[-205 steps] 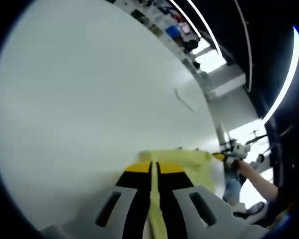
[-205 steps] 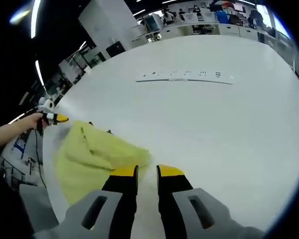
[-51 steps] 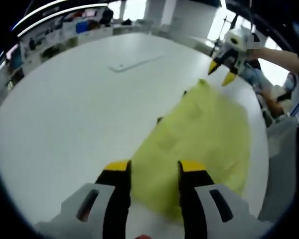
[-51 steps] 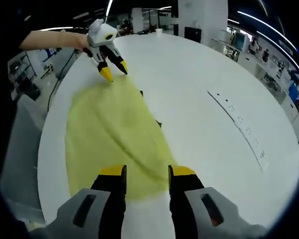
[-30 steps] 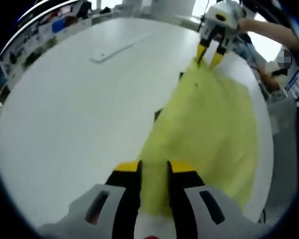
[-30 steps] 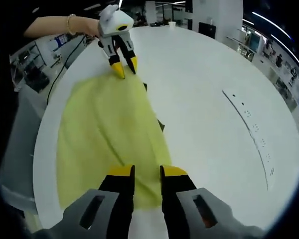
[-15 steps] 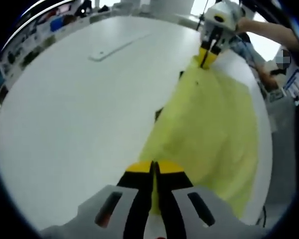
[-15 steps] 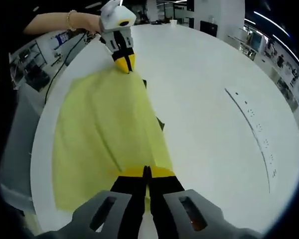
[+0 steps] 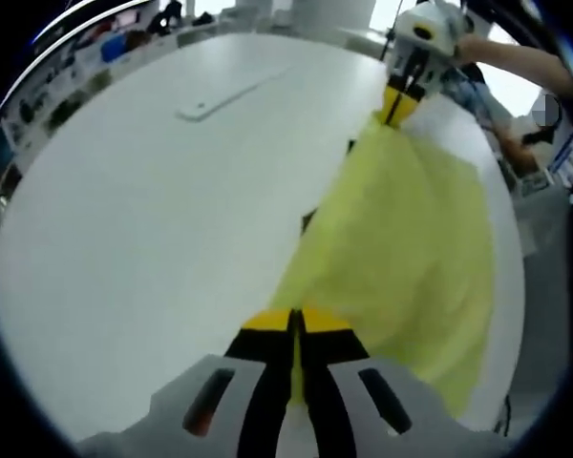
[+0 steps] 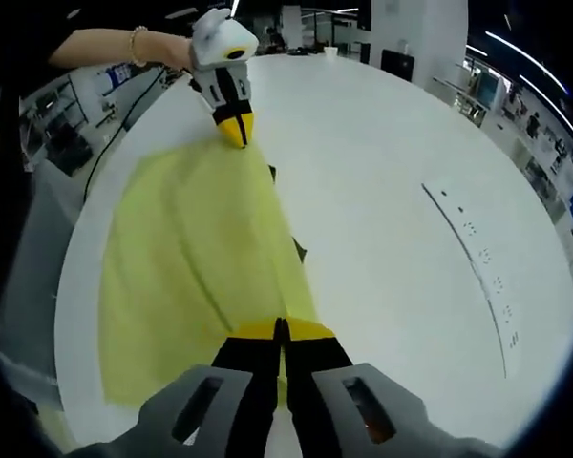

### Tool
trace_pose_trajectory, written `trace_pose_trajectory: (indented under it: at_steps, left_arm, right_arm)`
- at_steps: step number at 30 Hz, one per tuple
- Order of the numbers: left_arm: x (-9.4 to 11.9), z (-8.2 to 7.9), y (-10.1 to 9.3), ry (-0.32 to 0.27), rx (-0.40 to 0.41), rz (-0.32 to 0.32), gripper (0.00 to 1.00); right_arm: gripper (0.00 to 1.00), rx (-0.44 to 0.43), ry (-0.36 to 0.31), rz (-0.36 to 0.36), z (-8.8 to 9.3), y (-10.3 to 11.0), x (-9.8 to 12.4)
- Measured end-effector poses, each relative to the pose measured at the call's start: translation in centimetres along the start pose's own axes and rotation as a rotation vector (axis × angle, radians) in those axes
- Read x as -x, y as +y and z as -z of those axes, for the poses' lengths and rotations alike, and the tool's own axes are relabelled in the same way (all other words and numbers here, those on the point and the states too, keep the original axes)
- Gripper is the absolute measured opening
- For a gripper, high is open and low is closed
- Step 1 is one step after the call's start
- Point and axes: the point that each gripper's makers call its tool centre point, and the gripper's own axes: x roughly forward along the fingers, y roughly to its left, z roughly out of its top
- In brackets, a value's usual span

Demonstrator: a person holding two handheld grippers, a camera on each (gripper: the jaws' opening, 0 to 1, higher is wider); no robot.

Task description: Fold the garment on the visible template until the final outline fits inside the template.

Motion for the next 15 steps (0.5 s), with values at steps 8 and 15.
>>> trace_pose_trajectory:
  at_steps: [8, 15]
  left_arm:
    - [0.5, 0.1, 1.3, -0.023, 0.034, -0.044, 0.0]
    - [0.0, 0.3, 1.5, -0.015, 0.039, -0.057, 0.0]
  right_arm:
    - [0.02, -0.025, -0.014, 0.036, -0.1, -1.3, -0.1]
    - [0.02, -0.032, 0.004, 0.058, 0.2, -2.0, -1.2]
